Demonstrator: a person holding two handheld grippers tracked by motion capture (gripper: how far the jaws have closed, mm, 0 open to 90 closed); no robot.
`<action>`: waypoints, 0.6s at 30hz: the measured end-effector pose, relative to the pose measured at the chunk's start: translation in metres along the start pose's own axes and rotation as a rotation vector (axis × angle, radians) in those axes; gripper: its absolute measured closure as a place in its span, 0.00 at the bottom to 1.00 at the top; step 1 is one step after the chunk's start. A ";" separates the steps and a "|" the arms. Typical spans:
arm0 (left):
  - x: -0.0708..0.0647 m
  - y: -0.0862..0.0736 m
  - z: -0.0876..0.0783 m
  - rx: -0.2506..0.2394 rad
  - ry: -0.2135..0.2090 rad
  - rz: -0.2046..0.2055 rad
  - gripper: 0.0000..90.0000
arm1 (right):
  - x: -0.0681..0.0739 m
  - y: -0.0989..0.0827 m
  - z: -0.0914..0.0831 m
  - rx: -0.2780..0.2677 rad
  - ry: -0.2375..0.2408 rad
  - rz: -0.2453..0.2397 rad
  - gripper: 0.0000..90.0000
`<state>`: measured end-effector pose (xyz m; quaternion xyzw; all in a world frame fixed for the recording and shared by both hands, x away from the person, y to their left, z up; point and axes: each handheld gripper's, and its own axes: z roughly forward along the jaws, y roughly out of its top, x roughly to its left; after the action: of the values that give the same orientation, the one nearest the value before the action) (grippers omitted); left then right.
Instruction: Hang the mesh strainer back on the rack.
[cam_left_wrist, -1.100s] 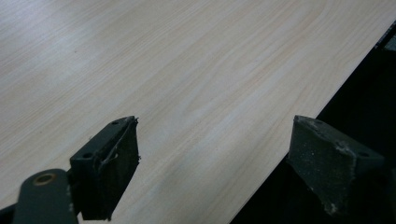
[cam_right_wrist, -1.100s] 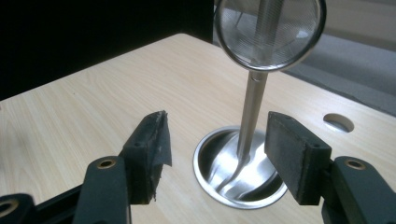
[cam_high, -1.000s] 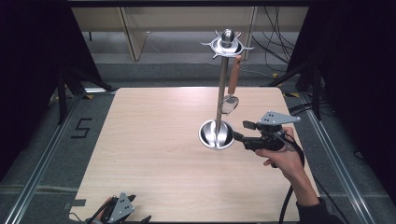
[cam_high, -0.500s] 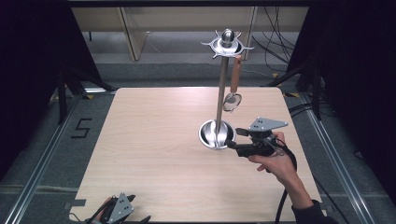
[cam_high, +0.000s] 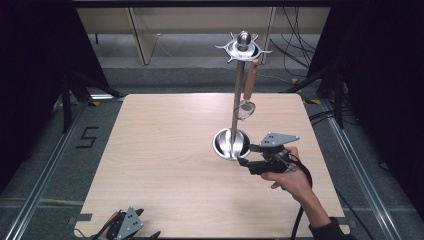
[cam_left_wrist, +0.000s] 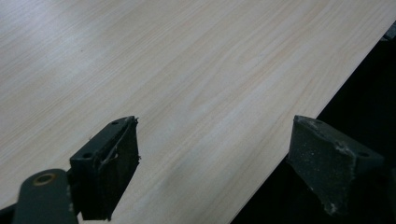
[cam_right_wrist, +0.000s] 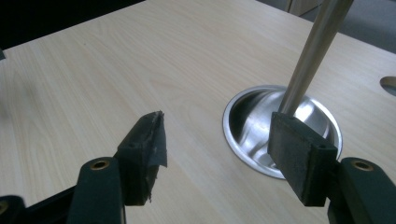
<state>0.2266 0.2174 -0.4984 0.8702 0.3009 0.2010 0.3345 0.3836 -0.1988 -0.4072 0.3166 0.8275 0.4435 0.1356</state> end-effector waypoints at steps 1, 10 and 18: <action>0.000 0.000 0.000 -0.003 -0.001 0.005 0.17 | 0.000 -0.001 0.002 -0.004 -0.010 -0.006 0.41; 0.000 0.000 0.000 -0.016 -0.008 -0.001 0.17 | 0.002 -0.006 0.005 0.028 0.004 -0.002 0.40; -0.002 0.000 0.000 -0.011 -0.005 -0.028 0.17 | 0.006 -0.013 0.009 0.039 0.015 -0.013 0.40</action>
<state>0.2252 0.2161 -0.4993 0.8646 0.3112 0.1956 0.3427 0.3788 -0.1944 -0.4229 0.3103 0.8389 0.4289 0.1260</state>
